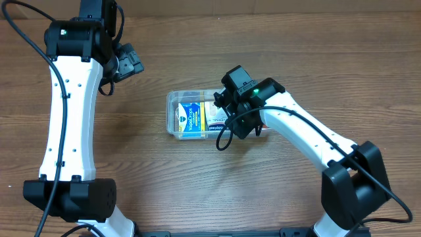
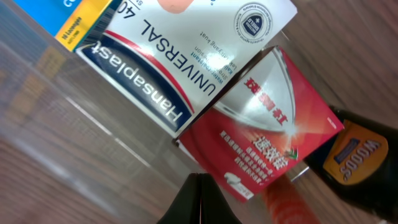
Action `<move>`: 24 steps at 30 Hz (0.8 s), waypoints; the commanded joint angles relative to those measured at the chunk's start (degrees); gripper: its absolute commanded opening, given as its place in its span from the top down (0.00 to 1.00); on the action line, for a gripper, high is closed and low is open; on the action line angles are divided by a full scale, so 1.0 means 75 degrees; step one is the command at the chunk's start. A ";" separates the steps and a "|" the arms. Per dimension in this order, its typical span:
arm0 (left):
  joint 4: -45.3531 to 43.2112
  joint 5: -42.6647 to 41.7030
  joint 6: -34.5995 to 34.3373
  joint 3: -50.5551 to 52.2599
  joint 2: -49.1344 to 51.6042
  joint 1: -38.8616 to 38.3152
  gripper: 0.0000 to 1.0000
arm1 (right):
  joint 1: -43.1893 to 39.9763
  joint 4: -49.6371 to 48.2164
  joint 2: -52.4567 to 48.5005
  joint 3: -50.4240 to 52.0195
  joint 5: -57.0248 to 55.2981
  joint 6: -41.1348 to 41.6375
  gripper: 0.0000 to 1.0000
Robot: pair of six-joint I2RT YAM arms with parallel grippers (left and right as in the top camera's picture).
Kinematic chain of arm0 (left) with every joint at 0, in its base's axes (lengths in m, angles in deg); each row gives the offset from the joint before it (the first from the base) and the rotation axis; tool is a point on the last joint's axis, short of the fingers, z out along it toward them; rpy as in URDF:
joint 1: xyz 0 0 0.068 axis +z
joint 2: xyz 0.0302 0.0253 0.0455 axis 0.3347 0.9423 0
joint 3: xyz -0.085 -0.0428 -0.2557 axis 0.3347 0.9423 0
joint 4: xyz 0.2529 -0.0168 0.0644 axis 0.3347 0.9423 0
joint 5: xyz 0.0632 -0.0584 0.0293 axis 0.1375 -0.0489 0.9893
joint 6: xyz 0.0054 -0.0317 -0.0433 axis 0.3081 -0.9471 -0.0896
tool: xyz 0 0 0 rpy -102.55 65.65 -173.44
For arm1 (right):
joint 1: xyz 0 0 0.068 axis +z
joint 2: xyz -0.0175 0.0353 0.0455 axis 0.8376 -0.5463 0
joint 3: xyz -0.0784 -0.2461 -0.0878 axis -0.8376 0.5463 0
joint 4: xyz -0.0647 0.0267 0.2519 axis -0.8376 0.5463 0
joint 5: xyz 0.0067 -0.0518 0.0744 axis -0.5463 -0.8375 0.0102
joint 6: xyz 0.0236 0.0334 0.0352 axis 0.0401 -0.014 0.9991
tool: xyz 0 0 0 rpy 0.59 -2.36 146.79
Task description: Pack container
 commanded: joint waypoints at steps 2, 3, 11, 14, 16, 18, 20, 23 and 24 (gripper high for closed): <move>-0.0038 -0.0064 0.0128 0.0041 0.0073 0.0032 0.00 | 0.0047 -0.0079 -0.0236 0.0052 -0.0041 -0.0309 0.96; -0.0041 -0.0061 0.0128 0.0041 0.0073 0.0032 0.00 | 0.0050 -0.0079 -0.0236 0.0052 -0.0041 -0.0428 0.96; -0.0038 -0.0064 0.0125 0.0041 0.0073 0.0032 0.00 | 0.0050 -0.0189 -0.0329 0.0052 -0.0344 -0.0484 0.96; -0.0032 -0.0064 0.0125 0.0041 0.0073 0.0032 0.00 | 0.0052 -0.0169 -0.0481 0.0052 -0.0385 -0.0420 0.96; -0.0035 -0.0064 0.0128 0.0041 0.0073 0.0032 0.00 | 0.0108 -0.0219 -0.0472 0.0020 -0.0388 -0.0417 0.96; -0.0038 -0.0064 0.0125 0.0041 0.0073 0.0032 0.00 | 0.0172 -0.0210 -0.0452 -0.0093 -0.0408 -0.0385 0.93; -0.0035 -0.0064 0.0125 0.0041 0.0073 0.0032 0.00 | 0.0224 -0.0181 -0.0431 -0.0306 -0.0653 -0.0245 0.92; -0.0029 -0.0067 0.0125 0.0041 0.0073 0.0032 0.00 | 0.0230 -0.0105 -0.0431 -0.0428 -0.0740 -0.0248 0.92; -0.0029 -0.0067 0.0125 0.0041 0.0073 0.0032 0.00 | 0.0230 -0.0105 -0.0431 -0.0428 -0.0775 -0.0248 0.92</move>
